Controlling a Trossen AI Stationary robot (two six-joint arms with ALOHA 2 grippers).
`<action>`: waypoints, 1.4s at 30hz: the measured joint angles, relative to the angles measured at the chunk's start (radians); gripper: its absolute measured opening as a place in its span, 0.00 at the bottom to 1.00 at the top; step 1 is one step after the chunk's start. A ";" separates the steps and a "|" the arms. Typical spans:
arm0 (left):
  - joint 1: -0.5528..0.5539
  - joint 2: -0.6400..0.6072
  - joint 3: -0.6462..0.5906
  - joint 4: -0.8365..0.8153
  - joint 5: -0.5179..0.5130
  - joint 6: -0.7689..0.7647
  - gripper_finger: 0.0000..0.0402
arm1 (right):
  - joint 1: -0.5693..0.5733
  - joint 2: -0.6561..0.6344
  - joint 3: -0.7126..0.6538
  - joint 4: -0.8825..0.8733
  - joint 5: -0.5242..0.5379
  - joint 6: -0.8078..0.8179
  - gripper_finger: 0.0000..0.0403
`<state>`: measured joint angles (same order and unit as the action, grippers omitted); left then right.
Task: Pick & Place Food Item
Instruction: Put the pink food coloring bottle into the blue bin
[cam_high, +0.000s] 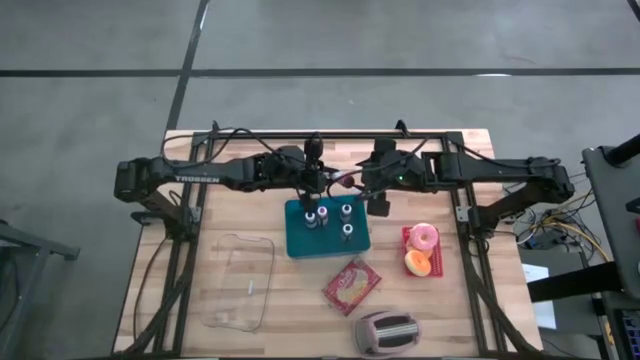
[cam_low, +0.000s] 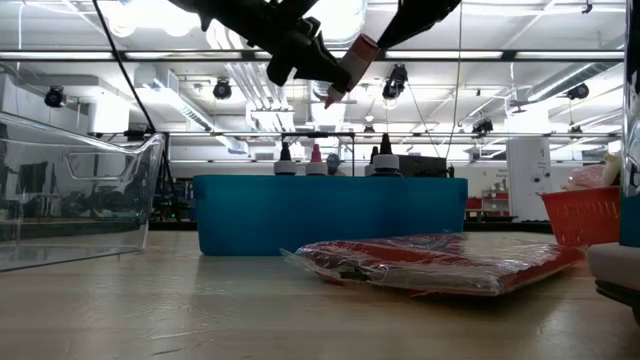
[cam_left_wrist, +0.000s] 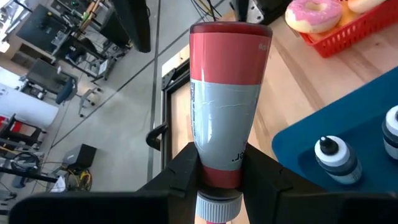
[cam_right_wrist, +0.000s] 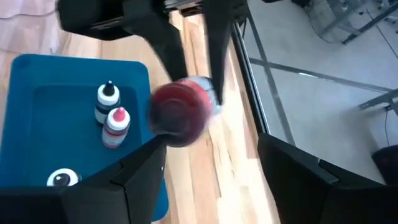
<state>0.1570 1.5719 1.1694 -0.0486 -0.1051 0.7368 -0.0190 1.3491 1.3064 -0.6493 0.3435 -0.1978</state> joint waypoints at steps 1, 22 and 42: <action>0.000 0.000 0.000 0.004 0.000 0.000 0.22 | 0.005 0.004 0.000 0.001 -0.001 0.002 0.63; 0.005 0.058 0.000 0.038 -0.006 0.004 0.22 | 0.008 0.055 0.041 0.009 -0.030 -0.003 0.70; 0.005 0.069 0.031 0.042 0.002 0.004 0.22 | 0.008 0.074 0.036 -0.011 -0.001 0.011 0.69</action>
<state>0.1623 1.6413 1.2003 -0.0064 -0.1028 0.7410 -0.0113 1.4227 1.3426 -0.6608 0.3427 -0.1864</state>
